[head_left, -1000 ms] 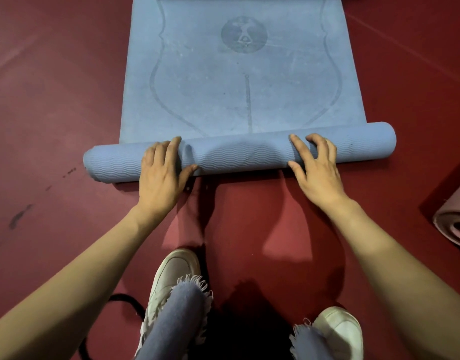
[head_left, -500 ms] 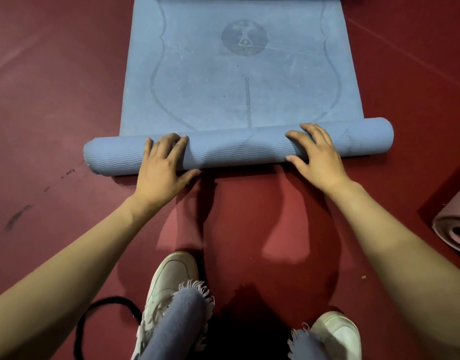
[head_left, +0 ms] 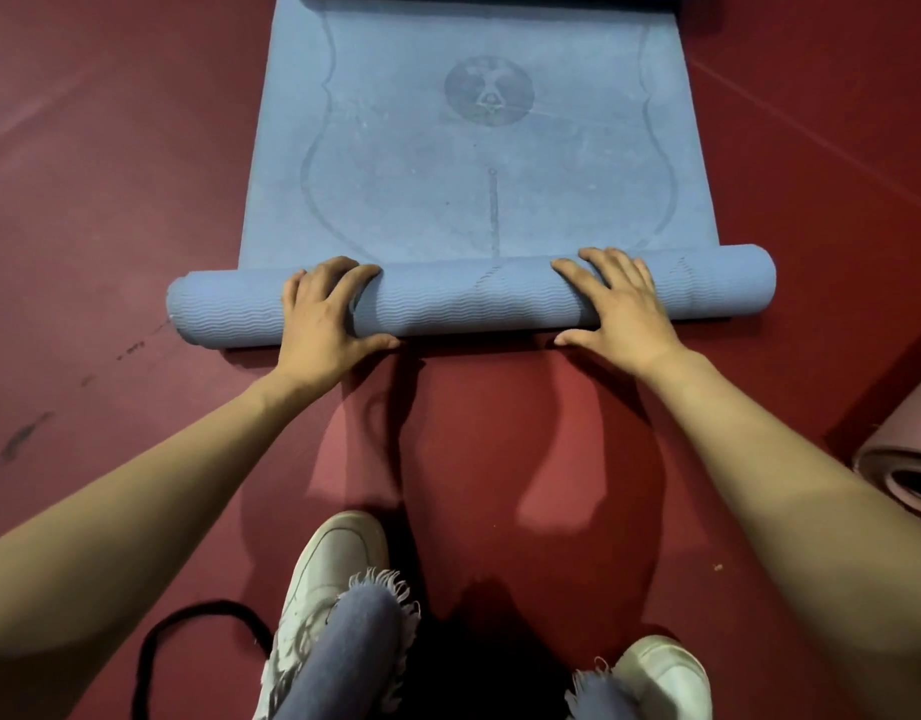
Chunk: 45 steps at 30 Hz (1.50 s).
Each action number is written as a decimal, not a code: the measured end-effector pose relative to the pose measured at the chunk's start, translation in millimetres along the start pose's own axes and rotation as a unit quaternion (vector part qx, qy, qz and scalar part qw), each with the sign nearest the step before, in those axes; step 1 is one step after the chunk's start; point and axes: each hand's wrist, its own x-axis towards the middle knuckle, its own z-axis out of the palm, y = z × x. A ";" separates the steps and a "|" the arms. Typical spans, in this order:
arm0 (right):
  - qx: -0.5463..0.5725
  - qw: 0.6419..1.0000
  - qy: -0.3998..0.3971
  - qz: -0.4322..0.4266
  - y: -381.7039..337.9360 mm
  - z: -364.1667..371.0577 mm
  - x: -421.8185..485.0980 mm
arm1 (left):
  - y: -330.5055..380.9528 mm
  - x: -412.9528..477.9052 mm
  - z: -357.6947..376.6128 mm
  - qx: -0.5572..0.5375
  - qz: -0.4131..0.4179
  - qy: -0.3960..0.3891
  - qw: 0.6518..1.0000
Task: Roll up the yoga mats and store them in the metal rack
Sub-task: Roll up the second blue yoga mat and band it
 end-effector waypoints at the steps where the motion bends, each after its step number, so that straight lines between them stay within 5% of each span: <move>1: -0.009 1.000 0.001 0.005 -2.2 0.0 3.3 | 0.8 2.4 -0.3 0.012 -0.003 -0.004 1.000; 12: -0.070 0.997 0.010 0.016 -14.5 -7.1 13.1 | 1.1 9.1 -6.3 0.055 0.026 -0.022 0.998; 32: 0.032 0.997 0.074 -0.012 -54.0 33.3 -106.1 | 6.7 -100.0 -42.8 -0.008 0.002 -0.074 0.997; 45: 0.014 0.986 0.166 0.023 -63.6 55.0 -106.6 | 16.6 -105.6 -33.7 0.122 -0.013 -0.004 0.992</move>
